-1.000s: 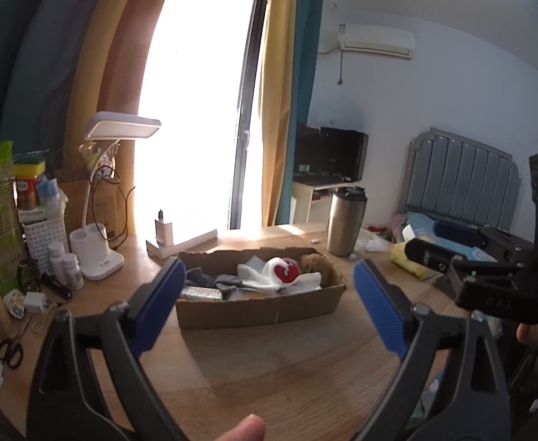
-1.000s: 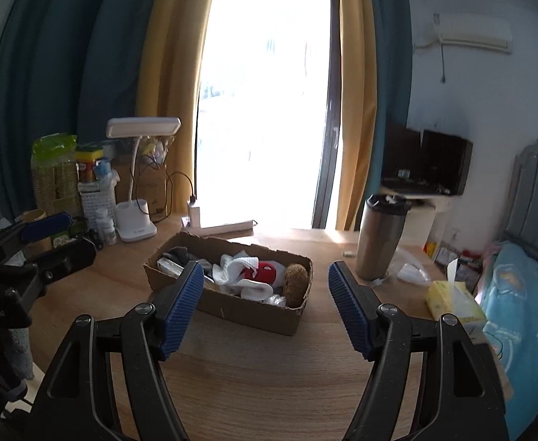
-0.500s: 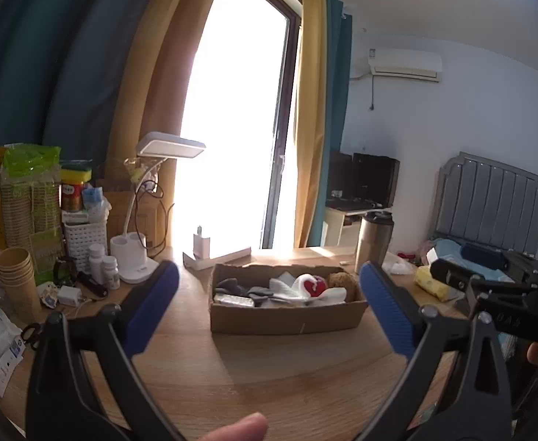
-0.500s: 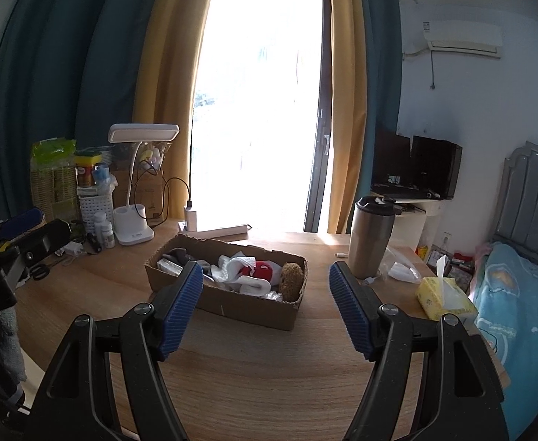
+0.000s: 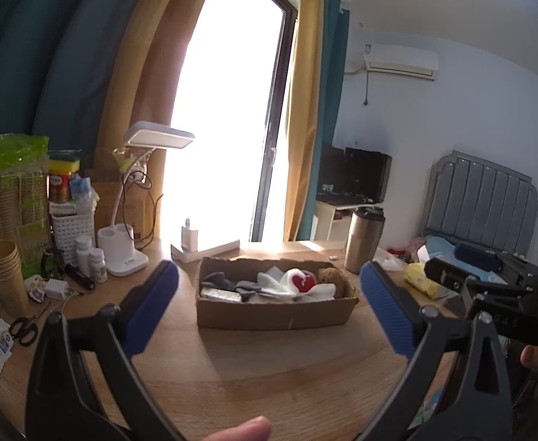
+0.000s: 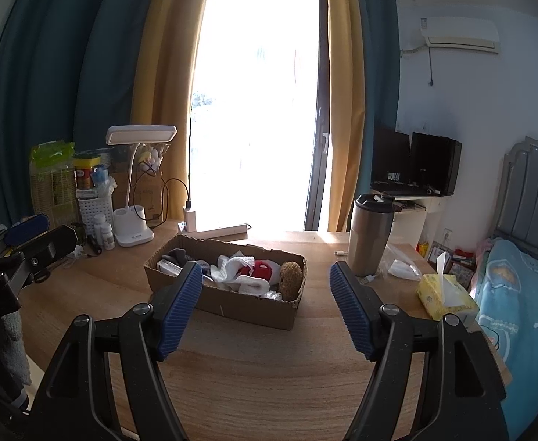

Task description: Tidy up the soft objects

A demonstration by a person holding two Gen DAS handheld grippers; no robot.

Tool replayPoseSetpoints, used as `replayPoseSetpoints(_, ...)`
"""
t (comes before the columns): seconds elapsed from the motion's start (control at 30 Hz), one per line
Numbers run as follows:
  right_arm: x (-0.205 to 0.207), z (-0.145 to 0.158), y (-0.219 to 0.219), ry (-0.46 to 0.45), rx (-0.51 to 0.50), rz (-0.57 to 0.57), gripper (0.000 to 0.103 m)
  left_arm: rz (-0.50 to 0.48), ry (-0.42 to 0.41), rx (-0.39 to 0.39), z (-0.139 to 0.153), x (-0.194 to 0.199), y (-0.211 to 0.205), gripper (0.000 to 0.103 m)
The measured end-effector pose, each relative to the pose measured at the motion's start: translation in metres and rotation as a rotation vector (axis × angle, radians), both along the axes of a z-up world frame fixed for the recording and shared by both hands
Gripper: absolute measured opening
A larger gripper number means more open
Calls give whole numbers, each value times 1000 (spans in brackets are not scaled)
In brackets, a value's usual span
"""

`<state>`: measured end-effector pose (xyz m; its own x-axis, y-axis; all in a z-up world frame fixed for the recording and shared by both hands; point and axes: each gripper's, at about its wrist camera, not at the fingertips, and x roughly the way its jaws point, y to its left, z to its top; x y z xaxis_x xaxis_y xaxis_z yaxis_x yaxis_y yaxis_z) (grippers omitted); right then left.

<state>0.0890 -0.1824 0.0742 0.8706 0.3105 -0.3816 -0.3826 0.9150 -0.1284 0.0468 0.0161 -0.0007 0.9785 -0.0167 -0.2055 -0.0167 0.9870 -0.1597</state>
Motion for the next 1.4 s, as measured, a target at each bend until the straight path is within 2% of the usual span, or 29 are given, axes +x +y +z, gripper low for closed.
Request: replayPoseSetpoints(1.4, -2, 0, -6, 12, 24, -7, 76, -24, -7, -4, 3, -2, -11, 101)
